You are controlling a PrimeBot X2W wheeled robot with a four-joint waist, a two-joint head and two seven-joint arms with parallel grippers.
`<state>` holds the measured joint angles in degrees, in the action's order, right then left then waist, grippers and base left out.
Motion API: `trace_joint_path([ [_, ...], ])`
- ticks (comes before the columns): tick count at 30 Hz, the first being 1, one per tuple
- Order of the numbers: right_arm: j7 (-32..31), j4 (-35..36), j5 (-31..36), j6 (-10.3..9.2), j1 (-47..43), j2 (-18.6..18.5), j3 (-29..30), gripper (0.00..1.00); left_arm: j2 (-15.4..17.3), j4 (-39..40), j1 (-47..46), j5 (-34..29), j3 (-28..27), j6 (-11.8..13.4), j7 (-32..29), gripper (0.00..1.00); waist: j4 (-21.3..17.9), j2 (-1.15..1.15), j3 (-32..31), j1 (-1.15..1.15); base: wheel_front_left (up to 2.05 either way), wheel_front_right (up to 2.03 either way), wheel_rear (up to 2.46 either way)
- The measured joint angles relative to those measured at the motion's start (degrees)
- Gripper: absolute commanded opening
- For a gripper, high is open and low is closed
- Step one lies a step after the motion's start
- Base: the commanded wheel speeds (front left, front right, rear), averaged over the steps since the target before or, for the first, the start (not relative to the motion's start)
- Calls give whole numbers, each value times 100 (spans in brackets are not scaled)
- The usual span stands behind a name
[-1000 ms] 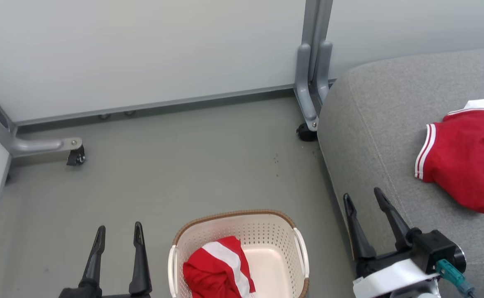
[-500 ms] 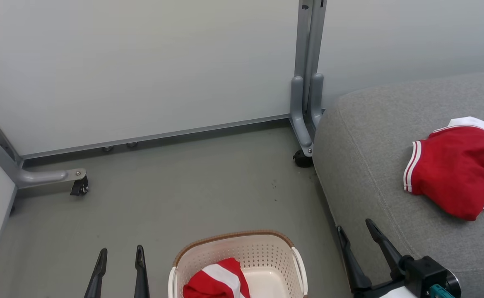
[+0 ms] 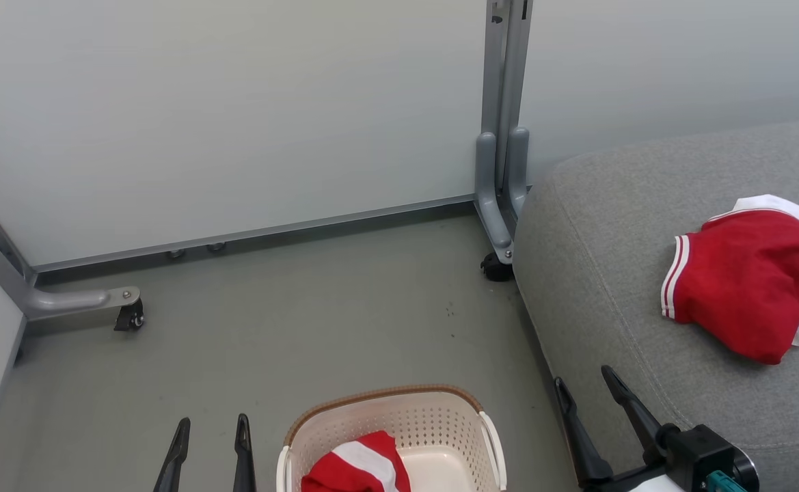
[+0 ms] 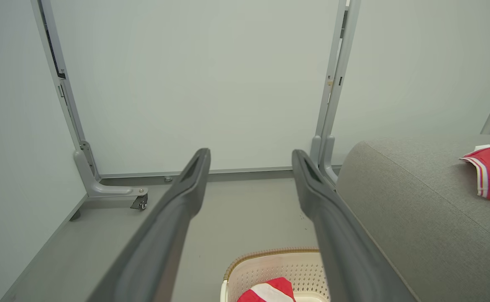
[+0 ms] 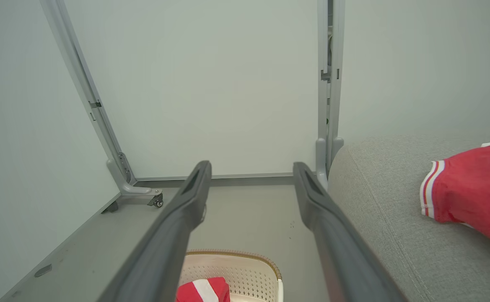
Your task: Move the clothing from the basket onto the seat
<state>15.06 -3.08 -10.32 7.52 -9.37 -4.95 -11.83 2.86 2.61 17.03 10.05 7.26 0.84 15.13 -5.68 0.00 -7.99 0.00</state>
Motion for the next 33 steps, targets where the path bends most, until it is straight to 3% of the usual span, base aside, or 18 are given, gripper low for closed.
trace_joint_path([
  [24, 0, 12, 19, 0, 13, 11, -1, 100, 0, -43, -5, -44, 37, 14, 1, 100, -17, 0, 153, 0, 0, 0, 0],
  [33, 0, 10, 63, 0, 171, 11, 9, 100, -1, -201, -191, -68, 177, -142, 1, 100, -35, 0, 420, 0, 0, 0, 0],
])
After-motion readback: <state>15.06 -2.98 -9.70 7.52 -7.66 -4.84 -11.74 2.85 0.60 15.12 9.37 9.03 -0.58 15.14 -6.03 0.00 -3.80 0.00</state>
